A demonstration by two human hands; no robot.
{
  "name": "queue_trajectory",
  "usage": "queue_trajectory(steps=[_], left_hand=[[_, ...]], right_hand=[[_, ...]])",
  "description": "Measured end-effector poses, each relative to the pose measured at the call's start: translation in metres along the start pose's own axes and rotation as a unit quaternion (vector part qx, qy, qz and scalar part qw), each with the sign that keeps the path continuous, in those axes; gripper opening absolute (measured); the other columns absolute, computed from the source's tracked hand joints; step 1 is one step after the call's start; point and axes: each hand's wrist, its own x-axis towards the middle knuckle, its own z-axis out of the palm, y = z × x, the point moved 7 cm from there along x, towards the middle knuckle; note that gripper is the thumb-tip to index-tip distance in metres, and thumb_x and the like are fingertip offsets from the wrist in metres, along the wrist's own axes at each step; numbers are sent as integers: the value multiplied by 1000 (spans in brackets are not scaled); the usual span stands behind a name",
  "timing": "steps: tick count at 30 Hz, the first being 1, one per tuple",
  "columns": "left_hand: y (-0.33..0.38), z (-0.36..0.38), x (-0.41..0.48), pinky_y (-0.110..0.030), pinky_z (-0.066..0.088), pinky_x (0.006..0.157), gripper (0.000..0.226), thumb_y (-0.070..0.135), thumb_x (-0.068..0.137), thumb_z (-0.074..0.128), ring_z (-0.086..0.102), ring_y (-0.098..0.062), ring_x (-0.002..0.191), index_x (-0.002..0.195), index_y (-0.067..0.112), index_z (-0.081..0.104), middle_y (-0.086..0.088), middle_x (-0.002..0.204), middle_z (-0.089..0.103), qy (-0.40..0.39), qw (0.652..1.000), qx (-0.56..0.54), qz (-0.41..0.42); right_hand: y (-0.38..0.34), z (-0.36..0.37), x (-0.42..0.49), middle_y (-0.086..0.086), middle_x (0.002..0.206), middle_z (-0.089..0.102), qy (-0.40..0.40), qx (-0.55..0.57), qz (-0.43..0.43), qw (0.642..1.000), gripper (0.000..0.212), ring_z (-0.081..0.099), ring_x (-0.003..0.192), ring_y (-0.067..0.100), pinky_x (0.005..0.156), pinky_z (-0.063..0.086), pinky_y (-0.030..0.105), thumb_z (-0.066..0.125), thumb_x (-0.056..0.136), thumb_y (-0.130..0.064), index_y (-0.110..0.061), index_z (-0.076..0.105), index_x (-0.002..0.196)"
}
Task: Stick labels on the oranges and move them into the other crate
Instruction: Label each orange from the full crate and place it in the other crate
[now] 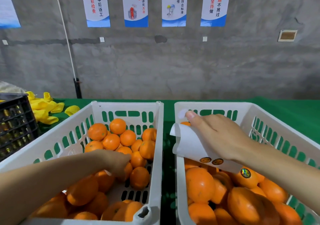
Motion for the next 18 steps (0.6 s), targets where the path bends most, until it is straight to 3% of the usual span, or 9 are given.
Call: queue_trajectory(steps=[2,5,7,9,10,14,16,18], left_hand=[[2,5,4,-43,53,80,39,31,97,55,58,-27,95,132,18,42,-11,118,53,30,998,58,-7],[1,6,3,-35,46,66,39,23,96,58,56,-24,90,132,16,45,-12,122,50,23,997,67,-20],[2,-10,-1,-30,40,58,28,41,92,62,54,-17,76,108,18,60,-4,98,57,49,998,37,-16],[-3,-38,-11,-30,39,56,38,59,86,59,49,-13,65,80,22,57,2,75,53,119,992,-16,-35],[-8,-54,-18,-31,43,59,44,66,84,56,51,-13,65,78,22,55,2,73,53,163,984,-41,-53],[-27,-113,-57,-34,45,63,58,79,81,48,56,-17,74,86,22,52,2,81,57,383,911,-111,-106],[-25,-127,-75,-34,43,63,60,80,83,44,58,-19,73,82,20,52,1,79,60,464,859,-200,-81],[-14,-135,-91,-34,43,60,64,82,83,38,61,-18,71,83,21,56,-1,76,63,496,803,-330,-9]], right_hand=[[-2,-2,0,-9,56,44,24,9,-16,1000,68,44,53,6,51,33,18,12,91,-74,-21,32,52],[-3,-3,0,-5,54,42,23,21,-20,999,68,45,54,6,55,35,13,15,92,-72,-20,35,53],[-2,1,-1,2,52,39,-1,-3,-11,1000,73,48,56,11,49,32,19,15,93,-72,-17,43,56],[0,4,-1,2,50,36,-12,-31,-1,999,65,44,51,14,50,30,25,23,97,-65,-19,42,56],[1,5,-1,1,50,35,-11,-40,3,999,60,41,48,12,50,29,26,27,98,-62,-22,40,55],[3,-1,3,-2,45,36,29,-40,30,998,51,40,46,9,48,25,27,39,97,-54,-29,39,52],[7,-4,5,-2,42,32,41,-38,47,997,54,37,43,10,47,24,26,43,97,-52,-28,35,49],[10,-3,6,-1,42,28,29,-48,54,997,58,32,41,12,46,24,25,47,95,-52,-23,33,46]])
